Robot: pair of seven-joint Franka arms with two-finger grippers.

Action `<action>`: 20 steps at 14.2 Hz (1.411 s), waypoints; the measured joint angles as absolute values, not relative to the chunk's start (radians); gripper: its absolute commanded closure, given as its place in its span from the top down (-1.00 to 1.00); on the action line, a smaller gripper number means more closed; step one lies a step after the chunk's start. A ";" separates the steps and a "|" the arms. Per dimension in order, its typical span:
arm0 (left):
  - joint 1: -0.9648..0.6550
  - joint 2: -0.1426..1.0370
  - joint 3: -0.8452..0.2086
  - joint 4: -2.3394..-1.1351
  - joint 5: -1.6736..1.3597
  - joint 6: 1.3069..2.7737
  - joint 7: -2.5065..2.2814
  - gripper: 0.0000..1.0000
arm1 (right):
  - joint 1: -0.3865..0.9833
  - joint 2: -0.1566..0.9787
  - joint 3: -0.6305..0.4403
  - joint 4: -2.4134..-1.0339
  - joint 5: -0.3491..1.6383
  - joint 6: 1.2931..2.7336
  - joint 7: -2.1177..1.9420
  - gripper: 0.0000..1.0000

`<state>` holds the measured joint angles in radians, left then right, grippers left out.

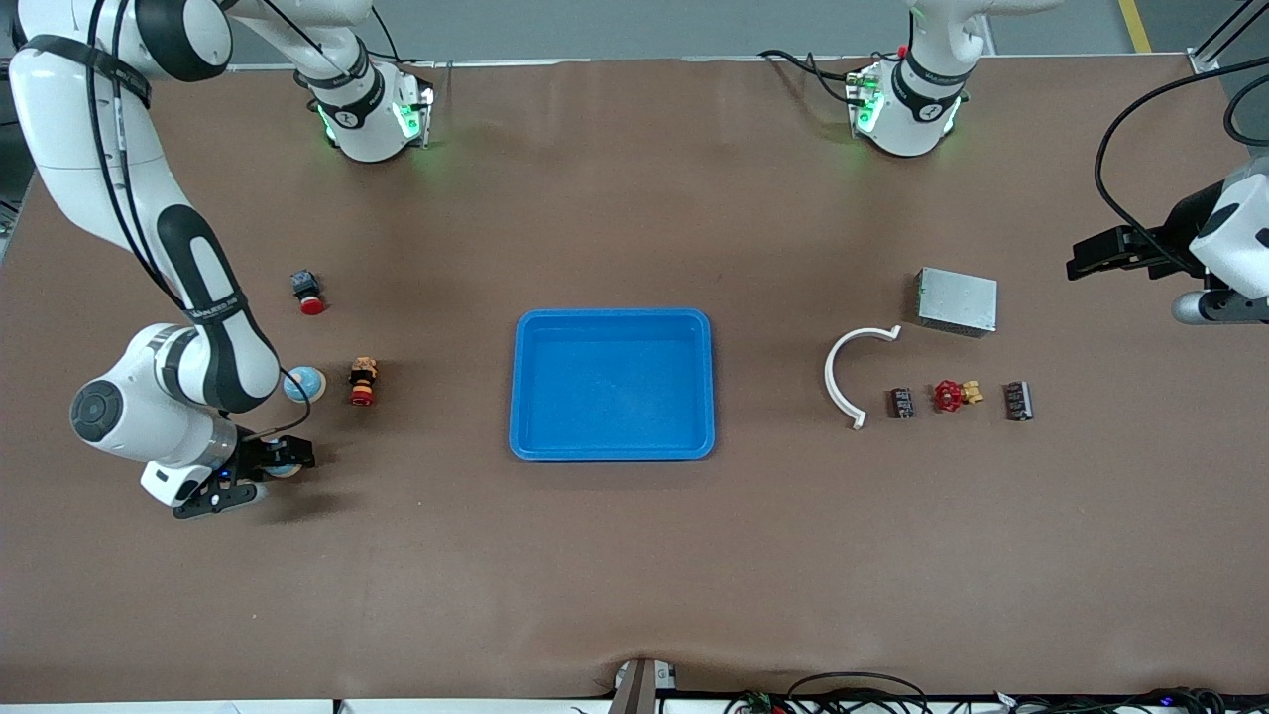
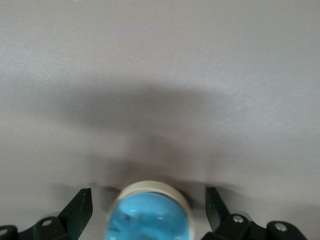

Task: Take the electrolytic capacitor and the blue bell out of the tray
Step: 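Lower the bell onto the table with the right gripper and release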

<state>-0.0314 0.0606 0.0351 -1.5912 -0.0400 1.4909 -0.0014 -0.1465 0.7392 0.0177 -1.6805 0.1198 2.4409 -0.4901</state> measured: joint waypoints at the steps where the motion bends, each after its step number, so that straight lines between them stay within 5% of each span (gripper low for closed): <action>1: -0.034 0.061 0.033 -1.590 -0.040 1.491 -0.001 1.00 | -0.156 0.739 0.015 -1.672 0.120 2.437 -0.508 1.00; 9: -0.047 0.058 -0.012 -1.504 -0.040 1.492 -0.040 1.00 | -0.162 0.610 0.019 -1.618 0.121 2.158 -0.442 1.00; 20: -0.048 0.062 -0.011 -1.501 -0.040 1.507 -0.040 1.00 | -0.159 0.638 0.021 -1.685 0.121 2.292 -0.424 1.00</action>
<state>-0.0476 0.0624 -0.0106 -1.5012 -0.0399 1.5073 -0.0397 -0.1591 0.6385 0.0212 -1.6849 0.1208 2.2916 -0.4241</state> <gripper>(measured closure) 0.000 0.000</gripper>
